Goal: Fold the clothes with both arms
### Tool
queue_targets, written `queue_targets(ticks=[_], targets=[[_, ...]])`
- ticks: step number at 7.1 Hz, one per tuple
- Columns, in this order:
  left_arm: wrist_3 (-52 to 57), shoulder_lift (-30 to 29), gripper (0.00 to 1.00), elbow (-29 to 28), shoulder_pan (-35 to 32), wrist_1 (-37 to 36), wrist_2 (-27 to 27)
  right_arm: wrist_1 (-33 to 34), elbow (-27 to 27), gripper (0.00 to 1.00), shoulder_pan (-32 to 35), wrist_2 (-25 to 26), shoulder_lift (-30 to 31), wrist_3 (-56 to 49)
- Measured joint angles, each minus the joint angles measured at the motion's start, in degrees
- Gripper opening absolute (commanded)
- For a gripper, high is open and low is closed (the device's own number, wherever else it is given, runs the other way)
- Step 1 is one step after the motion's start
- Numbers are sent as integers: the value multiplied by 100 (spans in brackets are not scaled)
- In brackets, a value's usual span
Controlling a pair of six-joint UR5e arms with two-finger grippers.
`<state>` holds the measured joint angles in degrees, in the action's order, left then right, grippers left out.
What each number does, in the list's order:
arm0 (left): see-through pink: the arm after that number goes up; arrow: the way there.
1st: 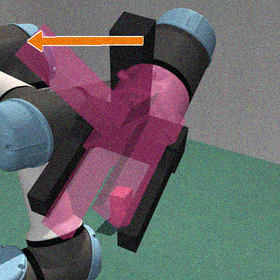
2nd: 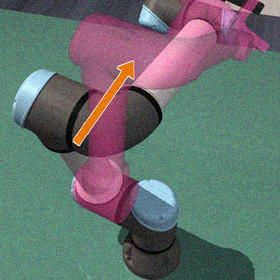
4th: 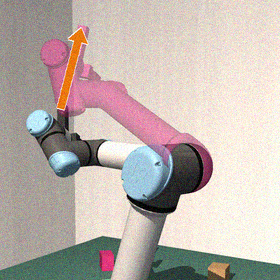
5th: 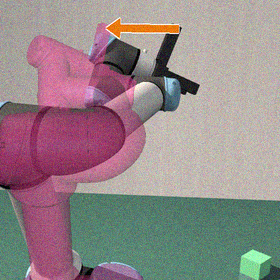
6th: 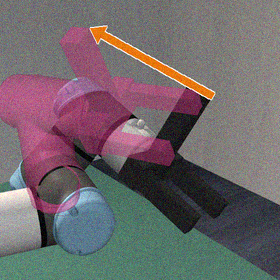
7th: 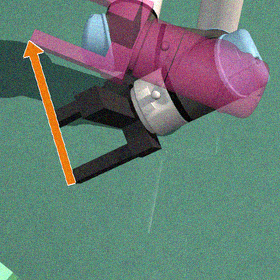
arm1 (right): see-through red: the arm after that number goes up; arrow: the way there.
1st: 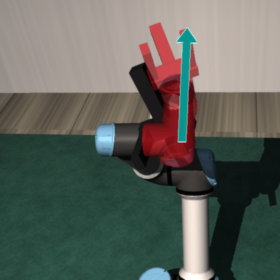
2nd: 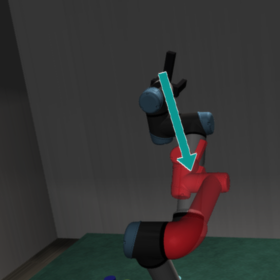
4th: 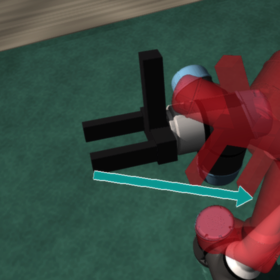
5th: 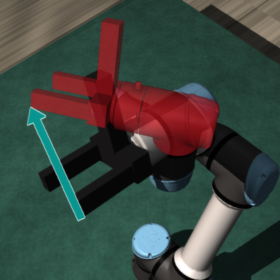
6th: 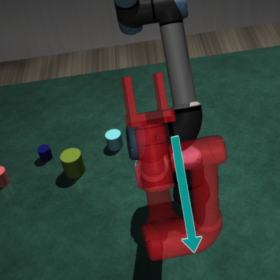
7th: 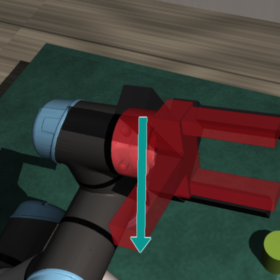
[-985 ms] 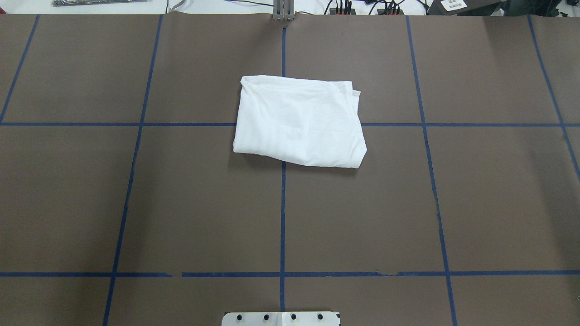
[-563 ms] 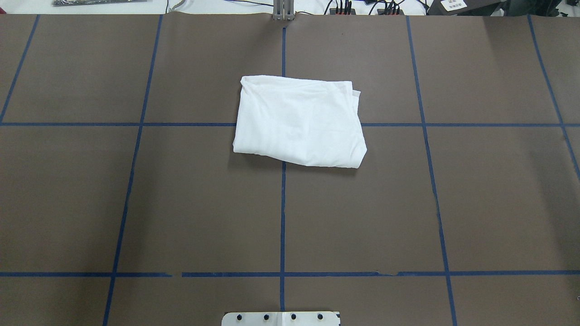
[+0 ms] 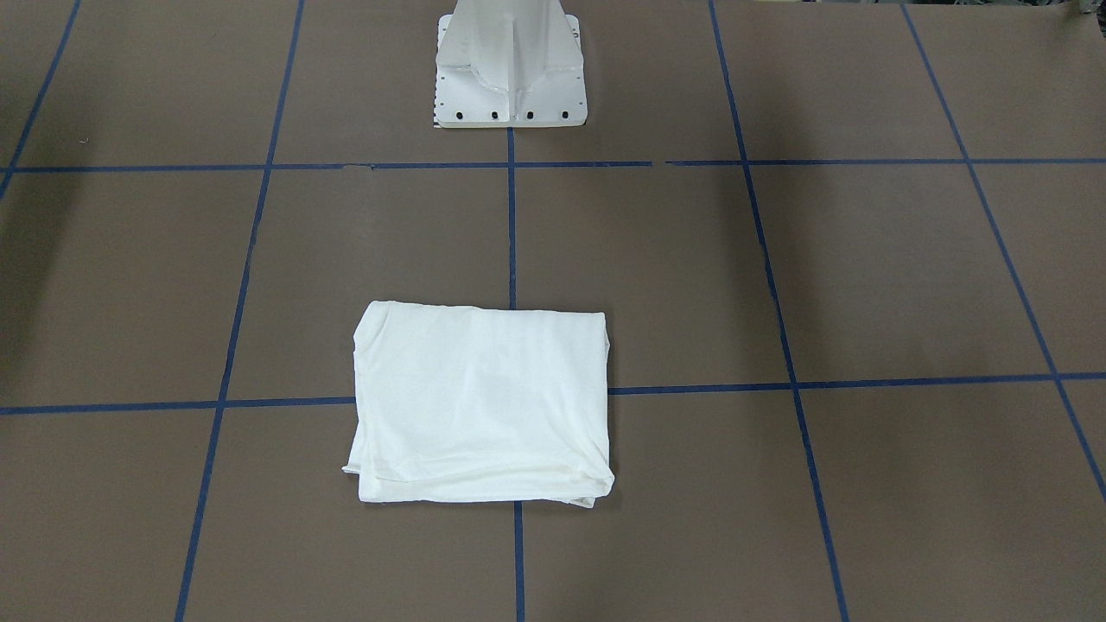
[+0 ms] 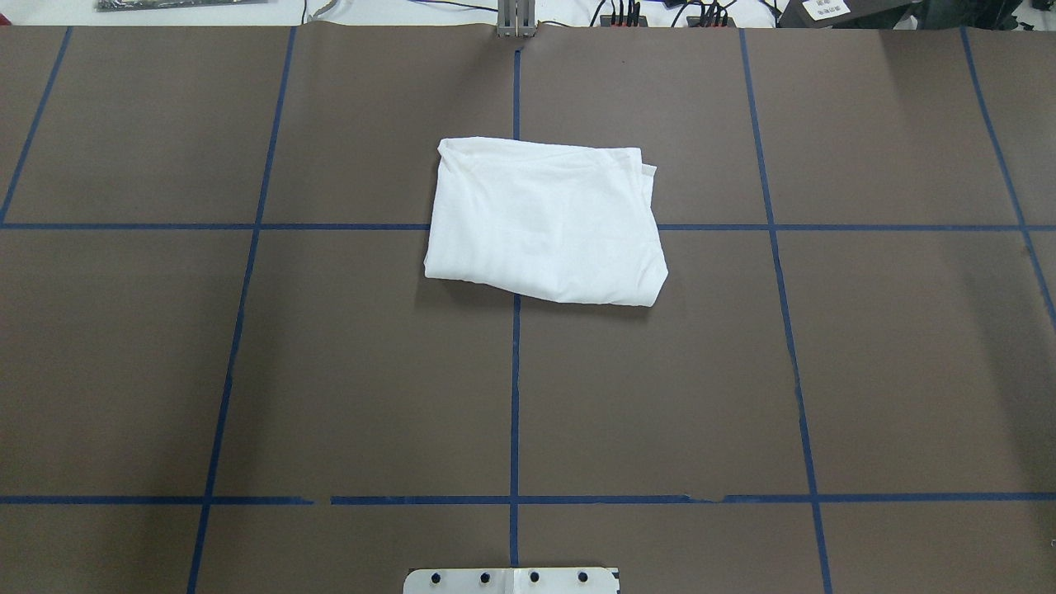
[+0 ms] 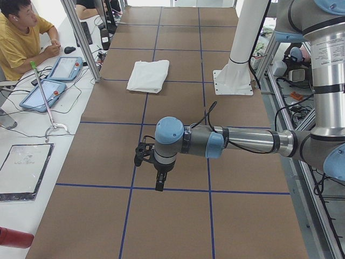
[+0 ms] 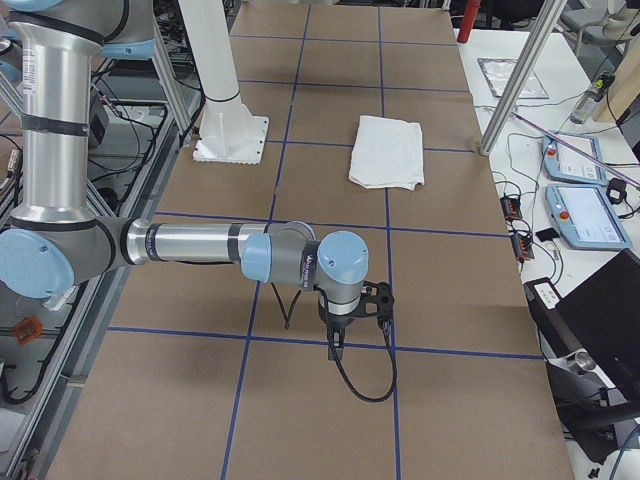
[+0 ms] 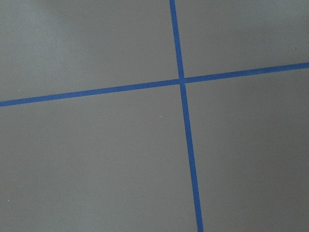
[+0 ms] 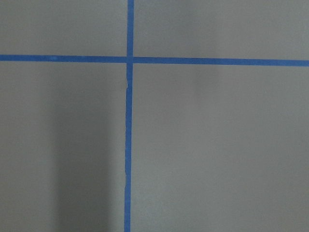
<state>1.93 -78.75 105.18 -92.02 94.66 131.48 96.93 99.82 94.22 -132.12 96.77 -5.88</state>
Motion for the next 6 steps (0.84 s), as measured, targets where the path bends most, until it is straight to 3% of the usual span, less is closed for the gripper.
queue_targets(ticks=[6], targets=[[-4,8,100,-71,0,-8,-11,2,-1,100,0,65,214,-40]])
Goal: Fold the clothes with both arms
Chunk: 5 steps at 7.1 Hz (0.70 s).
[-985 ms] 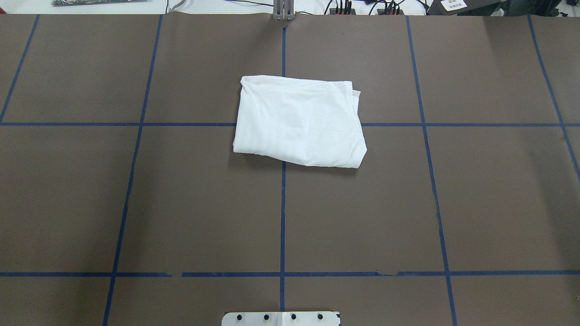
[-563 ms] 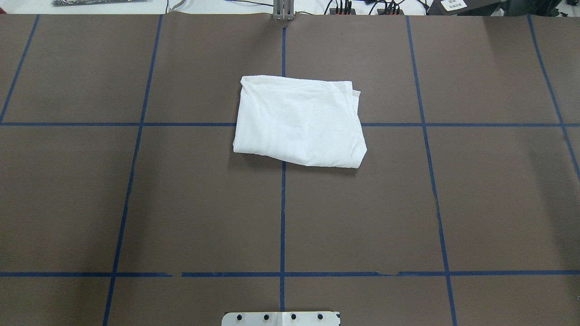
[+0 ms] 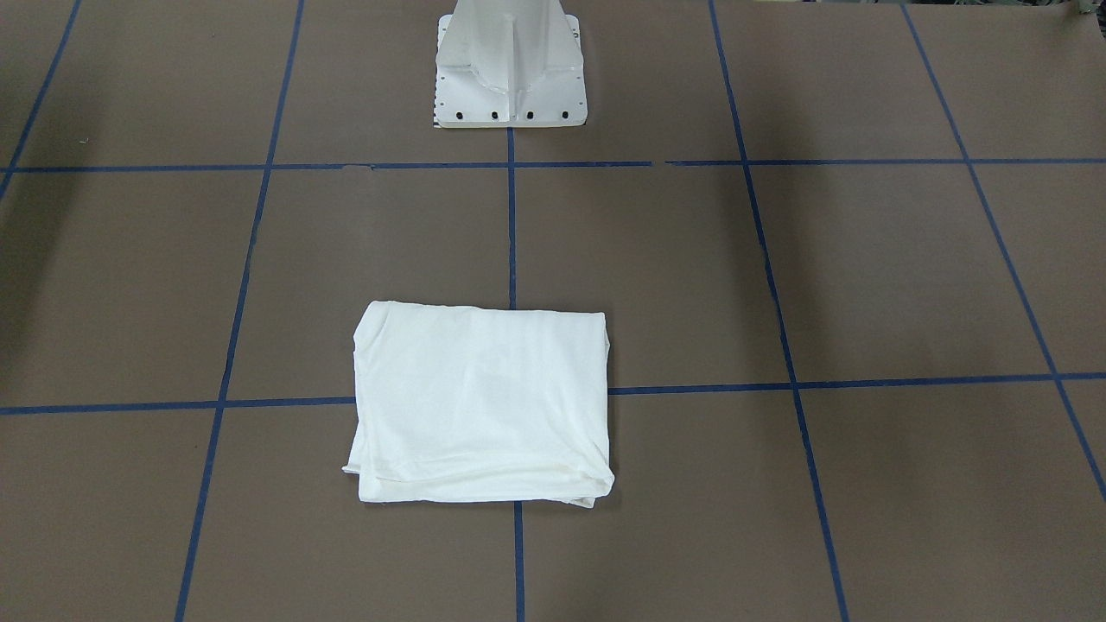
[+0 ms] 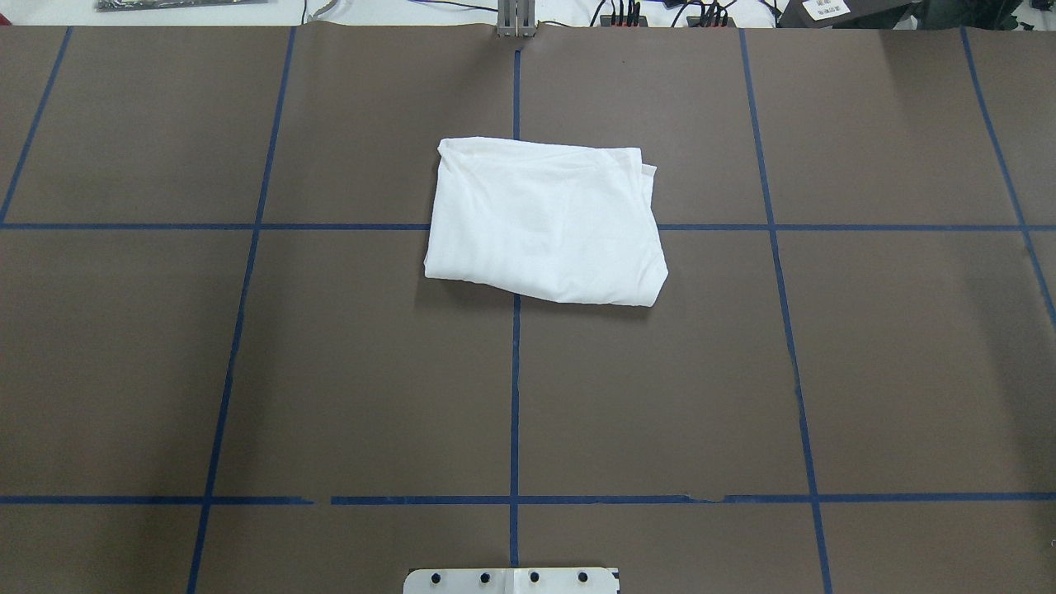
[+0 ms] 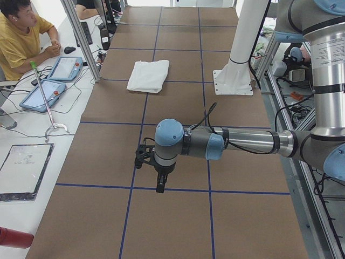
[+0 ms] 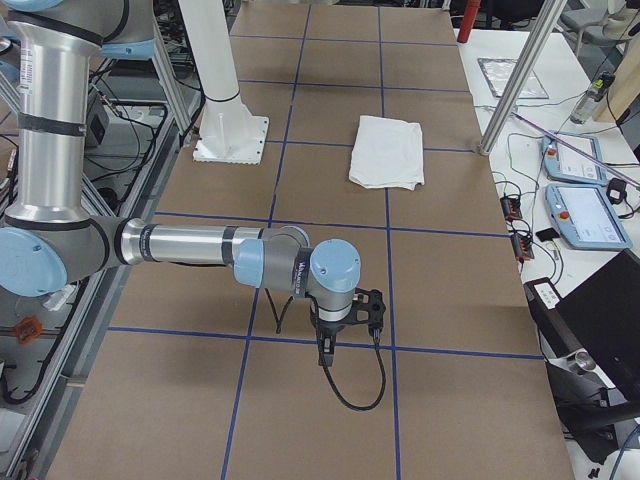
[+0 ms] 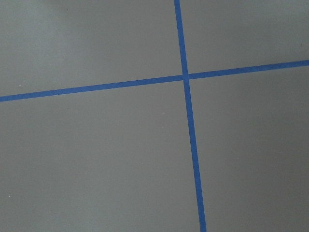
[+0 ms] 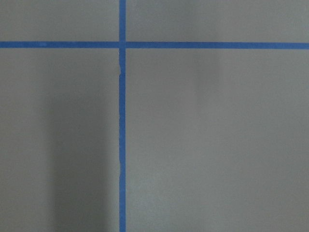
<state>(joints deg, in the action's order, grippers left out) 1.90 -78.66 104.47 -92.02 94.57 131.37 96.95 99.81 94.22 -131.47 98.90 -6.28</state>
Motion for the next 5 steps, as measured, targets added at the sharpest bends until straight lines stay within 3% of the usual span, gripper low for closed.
queue_targets(ticks=[5], targets=[[3,0,100,-32,0,0,-15,4,27,100,1,55,79,80]])
